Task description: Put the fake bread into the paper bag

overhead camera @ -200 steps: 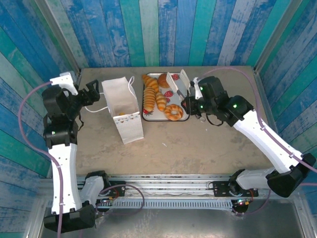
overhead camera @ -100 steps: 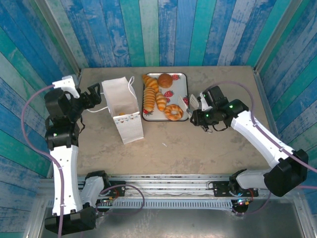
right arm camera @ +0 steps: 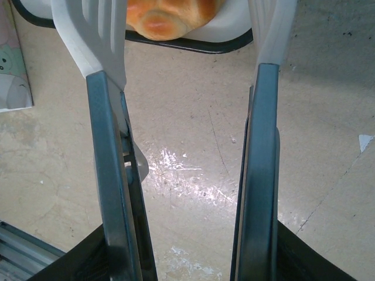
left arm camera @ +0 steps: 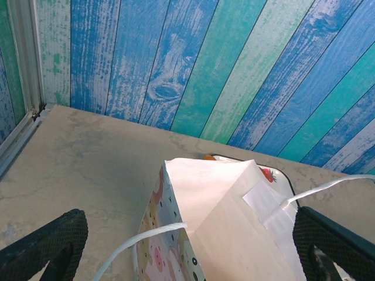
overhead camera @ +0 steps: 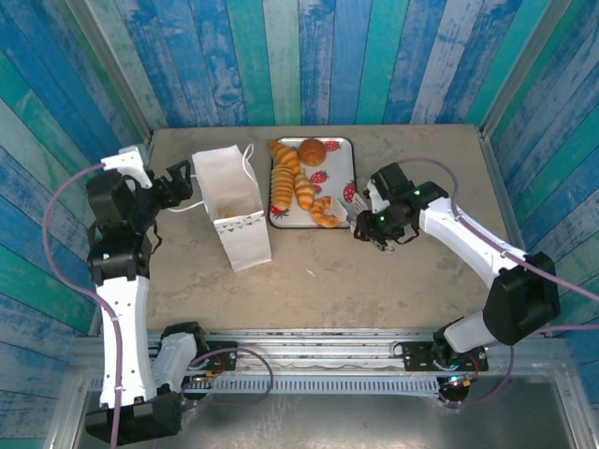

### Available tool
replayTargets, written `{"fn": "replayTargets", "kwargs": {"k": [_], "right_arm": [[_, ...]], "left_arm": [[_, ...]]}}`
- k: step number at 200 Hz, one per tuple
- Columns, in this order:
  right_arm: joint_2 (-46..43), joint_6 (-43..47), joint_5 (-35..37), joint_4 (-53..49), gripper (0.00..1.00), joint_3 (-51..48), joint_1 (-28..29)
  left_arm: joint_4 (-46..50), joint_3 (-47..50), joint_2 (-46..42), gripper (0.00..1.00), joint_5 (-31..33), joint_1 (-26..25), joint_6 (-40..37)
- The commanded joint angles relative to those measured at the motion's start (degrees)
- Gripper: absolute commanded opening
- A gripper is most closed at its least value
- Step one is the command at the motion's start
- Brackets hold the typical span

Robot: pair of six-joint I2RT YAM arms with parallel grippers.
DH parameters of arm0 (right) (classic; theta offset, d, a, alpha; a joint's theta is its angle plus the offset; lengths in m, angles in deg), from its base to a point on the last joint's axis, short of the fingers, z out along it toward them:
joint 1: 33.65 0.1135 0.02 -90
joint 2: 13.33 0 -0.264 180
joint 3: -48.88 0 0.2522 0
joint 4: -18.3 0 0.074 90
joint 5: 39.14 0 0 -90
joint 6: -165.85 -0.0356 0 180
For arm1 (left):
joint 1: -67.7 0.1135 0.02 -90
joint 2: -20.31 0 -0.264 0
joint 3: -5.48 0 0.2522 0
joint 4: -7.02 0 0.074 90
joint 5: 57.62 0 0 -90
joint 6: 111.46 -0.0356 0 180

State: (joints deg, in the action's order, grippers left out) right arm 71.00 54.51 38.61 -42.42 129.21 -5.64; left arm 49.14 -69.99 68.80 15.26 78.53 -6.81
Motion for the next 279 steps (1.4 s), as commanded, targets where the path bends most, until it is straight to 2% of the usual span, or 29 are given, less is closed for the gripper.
{"fn": "replayTargets", "kwargs": {"k": [1,59,215,249,279], "right_arm": [[1.03,1.00,-0.67,1.42,0.53,-0.59,-0.21],[3.93,1.61,0.87,2.21,0.53,-0.05,-0.41],[11.10,1.24,-0.67,6.08,0.49,3.24,-0.94],[11.64,1.21,-0.67,6.05,0.46,2.45,-0.94],[10.68,1.35,0.07,5.91,0.37,1.93,-0.94]], "left_arm": [[-1.03,0.62,-1.03,0.94,-1.08,0.22,0.43],[-0.89,0.63,-1.03,0.94,-1.20,0.24,0.73],[-0.61,1.38,-0.95,0.94,-0.91,0.20,0.94],[-0.17,1.20,-1.20,0.94,-0.40,0.24,0.71],[0.05,1.16,-1.29,0.94,-0.04,0.24,0.44]]}}
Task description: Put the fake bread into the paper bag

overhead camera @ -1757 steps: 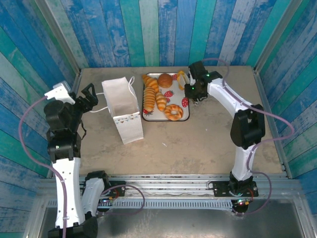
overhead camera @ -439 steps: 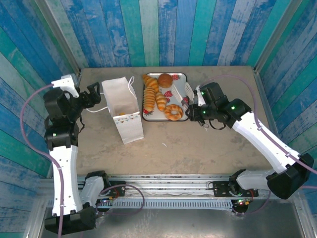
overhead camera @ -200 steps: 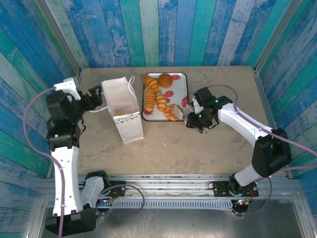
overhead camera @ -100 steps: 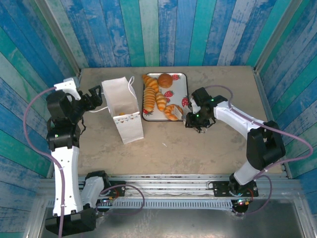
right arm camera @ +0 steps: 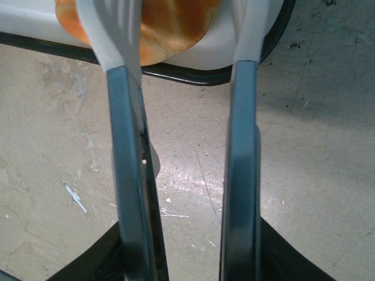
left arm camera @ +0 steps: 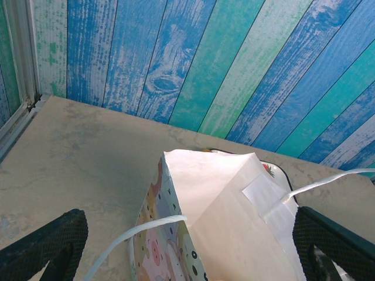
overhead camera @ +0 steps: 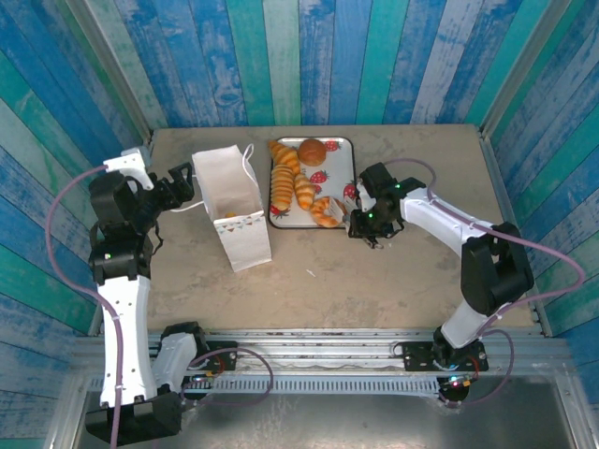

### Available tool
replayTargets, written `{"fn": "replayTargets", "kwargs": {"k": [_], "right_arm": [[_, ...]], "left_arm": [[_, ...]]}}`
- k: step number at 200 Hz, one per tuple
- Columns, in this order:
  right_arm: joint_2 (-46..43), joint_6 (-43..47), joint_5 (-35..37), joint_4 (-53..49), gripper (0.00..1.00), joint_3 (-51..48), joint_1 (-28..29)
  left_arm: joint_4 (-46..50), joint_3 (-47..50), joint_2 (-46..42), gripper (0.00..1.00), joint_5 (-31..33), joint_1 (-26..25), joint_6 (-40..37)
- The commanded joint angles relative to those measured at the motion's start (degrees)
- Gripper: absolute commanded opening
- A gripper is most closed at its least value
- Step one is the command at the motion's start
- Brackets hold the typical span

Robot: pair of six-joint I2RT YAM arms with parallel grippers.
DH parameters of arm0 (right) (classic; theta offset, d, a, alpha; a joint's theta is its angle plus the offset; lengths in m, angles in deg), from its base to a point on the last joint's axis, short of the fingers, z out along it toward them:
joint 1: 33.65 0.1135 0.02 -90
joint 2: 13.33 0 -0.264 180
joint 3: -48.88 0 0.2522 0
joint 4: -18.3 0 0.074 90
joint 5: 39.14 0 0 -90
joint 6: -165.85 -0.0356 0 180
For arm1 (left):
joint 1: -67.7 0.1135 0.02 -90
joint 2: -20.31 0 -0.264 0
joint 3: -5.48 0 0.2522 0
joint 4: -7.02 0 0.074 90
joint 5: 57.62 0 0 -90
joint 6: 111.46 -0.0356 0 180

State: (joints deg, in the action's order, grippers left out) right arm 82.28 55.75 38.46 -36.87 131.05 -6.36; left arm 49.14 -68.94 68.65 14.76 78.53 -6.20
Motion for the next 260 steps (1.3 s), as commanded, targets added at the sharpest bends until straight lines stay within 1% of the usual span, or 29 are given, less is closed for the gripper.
{"fn": "replayTargets", "kwargs": {"k": [1,19,56,79,111,164,195,202,221,235,241,260], "right_arm": [[-0.60,0.08,0.25,0.36,0.37,0.12,-0.22],[-1.52,-0.12,0.49,0.34,0.31,0.37,-0.22],[-3.87,-0.52,1.84,0.45,0.13,0.61,-0.22],[-5.79,-0.64,2.53,0.52,0.08,0.61,-0.22],[-9.52,-1.23,3.77,0.47,0.07,1.10,-0.23],[-18.20,-2.40,5.83,0.33,0.06,4.79,0.32],[-22.74,-3.06,8.26,0.28,0.06,8.63,1.85],[-23.48,-3.19,8.80,0.36,0.06,9.66,2.29],[-24.50,-3.02,10.87,0.35,0.06,12.96,4.64],[-24.69,-2.50,13.10,0.28,0.06,15.73,6.62],[-24.64,-2.32,14.23,0.40,0.06,16.71,9.22],[-24.25,-1.63,17.26,1.16,0.06,20.15,13.37]], "left_arm": [[0.04,0.11,-1.14,0.94,0.48,0.24,-0.16],[0.02,0.11,-1.14,0.94,0.35,0.20,-0.07],[0.01,-0.06,-1.31,0.94,0.32,0.22,0.04],[0.21,-0.46,-1.40,0.94,0.22,0.23,0.04],[0.90,-2.11,-1.08,0.94,-0.40,0.23,-0.02],[6.57,-6.94,0.27,0.94,-0.51,0.24,-0.66],[10.62,-7.02,1.21,1.00,-0.85,0.24,-1.13],[11.21,-6.52,1.54,0.98,-1.07,0.24,-1.27],[12.05,-4.91,2.41,0.94,-1.84,0.24,-1.33],[12.14,-3.76,3.34,0.94,-2.82,0.24,-1.14],[12.08,-3.38,3.95,0.94,-3.65,0.20,-1.05],[11.60,-2.75,5.89,0.91,-7.78,0.19,-0.45]]}}
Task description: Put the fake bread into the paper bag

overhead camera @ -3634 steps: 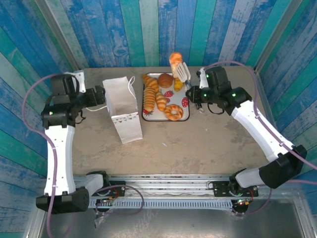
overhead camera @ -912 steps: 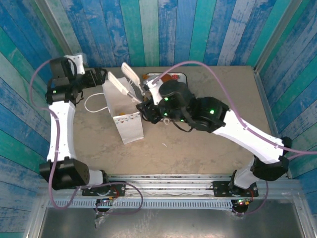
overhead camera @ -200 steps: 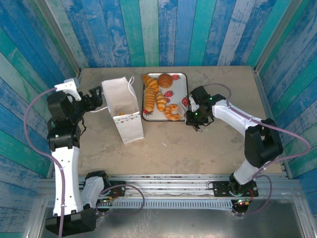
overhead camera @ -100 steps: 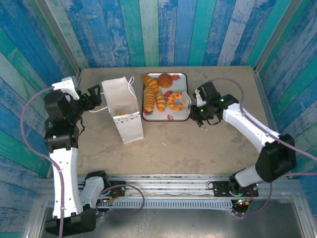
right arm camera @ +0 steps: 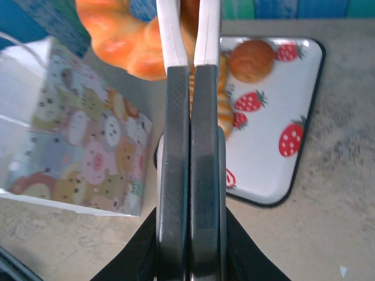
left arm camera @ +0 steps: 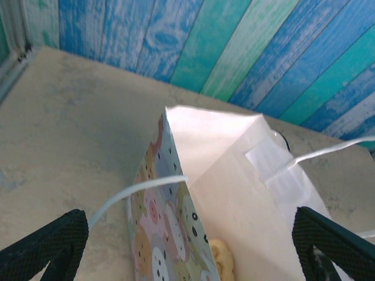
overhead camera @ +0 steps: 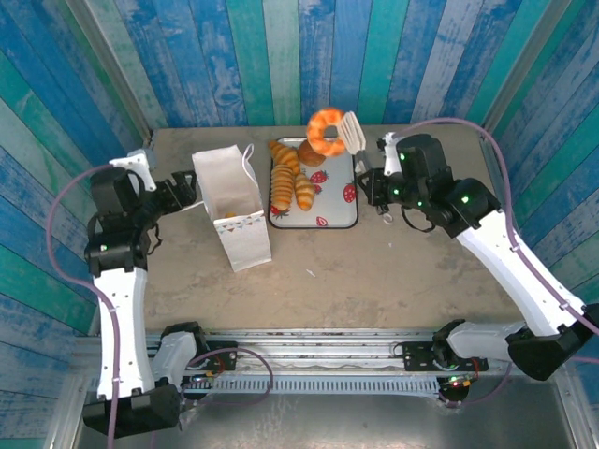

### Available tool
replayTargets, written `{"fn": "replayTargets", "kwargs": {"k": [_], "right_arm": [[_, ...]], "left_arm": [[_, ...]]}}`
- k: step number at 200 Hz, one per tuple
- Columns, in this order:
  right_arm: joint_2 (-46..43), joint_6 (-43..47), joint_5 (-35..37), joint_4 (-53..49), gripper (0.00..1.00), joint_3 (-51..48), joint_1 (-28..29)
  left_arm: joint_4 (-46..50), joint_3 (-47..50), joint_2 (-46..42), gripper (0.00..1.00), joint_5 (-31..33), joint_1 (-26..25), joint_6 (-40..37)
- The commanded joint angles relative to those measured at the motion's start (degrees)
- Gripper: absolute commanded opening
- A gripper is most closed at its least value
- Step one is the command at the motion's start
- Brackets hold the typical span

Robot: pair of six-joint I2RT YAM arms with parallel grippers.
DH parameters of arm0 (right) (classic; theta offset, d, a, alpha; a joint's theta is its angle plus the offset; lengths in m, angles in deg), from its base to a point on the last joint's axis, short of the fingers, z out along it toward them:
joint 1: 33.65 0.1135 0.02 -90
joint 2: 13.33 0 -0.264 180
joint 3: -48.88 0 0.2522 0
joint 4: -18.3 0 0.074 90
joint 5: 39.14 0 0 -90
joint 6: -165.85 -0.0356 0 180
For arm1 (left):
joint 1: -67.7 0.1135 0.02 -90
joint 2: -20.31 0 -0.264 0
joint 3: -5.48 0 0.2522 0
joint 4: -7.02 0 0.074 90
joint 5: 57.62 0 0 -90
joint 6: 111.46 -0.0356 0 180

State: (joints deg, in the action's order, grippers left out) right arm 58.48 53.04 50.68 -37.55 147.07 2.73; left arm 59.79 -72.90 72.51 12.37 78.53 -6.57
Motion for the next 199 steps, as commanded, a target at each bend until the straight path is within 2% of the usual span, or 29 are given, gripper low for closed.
{"fn": "replayTargets", "kwargs": {"k": [1,45,93,147,199], "right_arm": [[-0.40,1.13,5.25,1.97,0.06,4.33,4.51],[1.95,2.14,11.71,7.96,0.05,8.58,14.64],[9.91,4.68,16.37,10.12,0.05,14.44,24.11],[16.52,8.26,21.78,7.85,0.05,19.98,29.00],[20.30,7.45,24.92,4.24,0.05,21.37,31.19]], "left_arm": [[0.89,1.23,2.11,0.91,-5.61,0.22,-0.02],[-1.90,3.28,3.91,0.85,-8.41,0.24,1.30],[-4.14,7.84,4.75,0.75,-9.27,0.23,1.21],[-4.82,9.34,3.96,0.58,-8.84,0.24,0.95],[-4.46,9.63,1.88,0.54,-7.46,0.20,0.29]]}}
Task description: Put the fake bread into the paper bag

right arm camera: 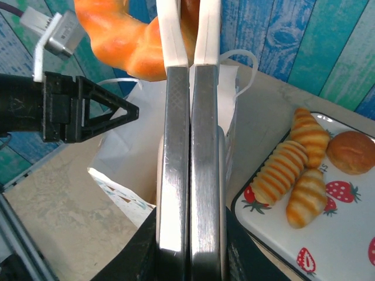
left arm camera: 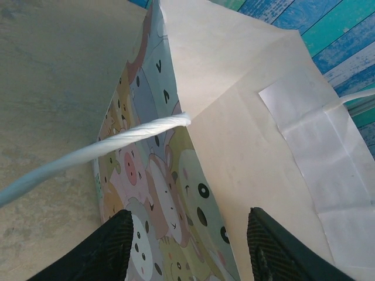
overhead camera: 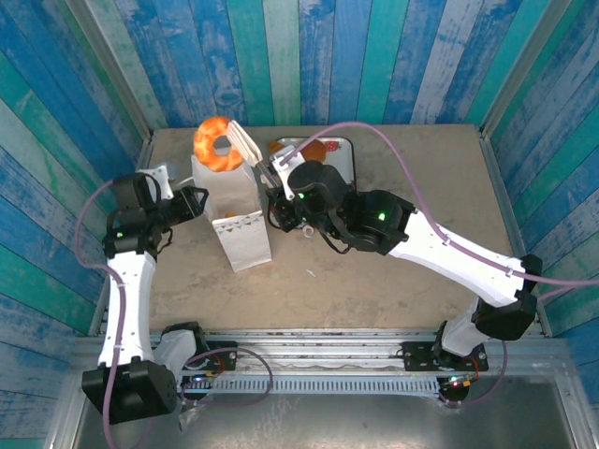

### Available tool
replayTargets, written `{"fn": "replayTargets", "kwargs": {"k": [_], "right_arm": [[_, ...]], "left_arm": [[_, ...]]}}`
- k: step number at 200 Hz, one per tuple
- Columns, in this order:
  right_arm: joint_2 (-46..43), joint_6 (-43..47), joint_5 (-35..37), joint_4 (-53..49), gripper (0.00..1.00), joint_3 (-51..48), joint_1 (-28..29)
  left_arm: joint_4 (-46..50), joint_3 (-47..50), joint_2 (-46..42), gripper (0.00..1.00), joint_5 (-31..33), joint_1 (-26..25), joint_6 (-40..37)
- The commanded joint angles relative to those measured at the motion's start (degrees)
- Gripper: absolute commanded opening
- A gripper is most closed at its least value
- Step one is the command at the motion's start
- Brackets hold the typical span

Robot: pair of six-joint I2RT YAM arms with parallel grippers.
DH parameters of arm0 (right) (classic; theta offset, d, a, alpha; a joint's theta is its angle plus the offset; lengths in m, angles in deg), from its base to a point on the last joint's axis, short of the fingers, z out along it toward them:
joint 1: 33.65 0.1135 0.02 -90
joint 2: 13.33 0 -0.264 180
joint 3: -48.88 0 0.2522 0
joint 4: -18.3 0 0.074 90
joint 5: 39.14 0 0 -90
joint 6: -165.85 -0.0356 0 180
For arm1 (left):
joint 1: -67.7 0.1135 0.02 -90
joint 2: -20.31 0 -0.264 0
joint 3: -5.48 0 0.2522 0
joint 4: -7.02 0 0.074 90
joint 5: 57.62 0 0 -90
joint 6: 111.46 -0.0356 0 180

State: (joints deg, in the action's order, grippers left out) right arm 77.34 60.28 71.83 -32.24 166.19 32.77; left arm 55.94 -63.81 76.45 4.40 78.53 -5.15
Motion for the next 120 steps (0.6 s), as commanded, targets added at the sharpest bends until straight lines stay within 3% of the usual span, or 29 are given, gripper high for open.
{"fn": "replayTargets", "kwargs": {"k": [1,120], "right_arm": [[1.53,0.20,3.79,-1.14,0.05,2.26,1.26],[4.13,1.34,8.97,-7.50,0.05,-3.21,2.93]], "left_arm": [[-0.62,0.57,-2.07,0.54,0.54,0.22,-1.12],[0.83,0.71,-2.94,0.42,2.59,0.22,-2.49]]}}
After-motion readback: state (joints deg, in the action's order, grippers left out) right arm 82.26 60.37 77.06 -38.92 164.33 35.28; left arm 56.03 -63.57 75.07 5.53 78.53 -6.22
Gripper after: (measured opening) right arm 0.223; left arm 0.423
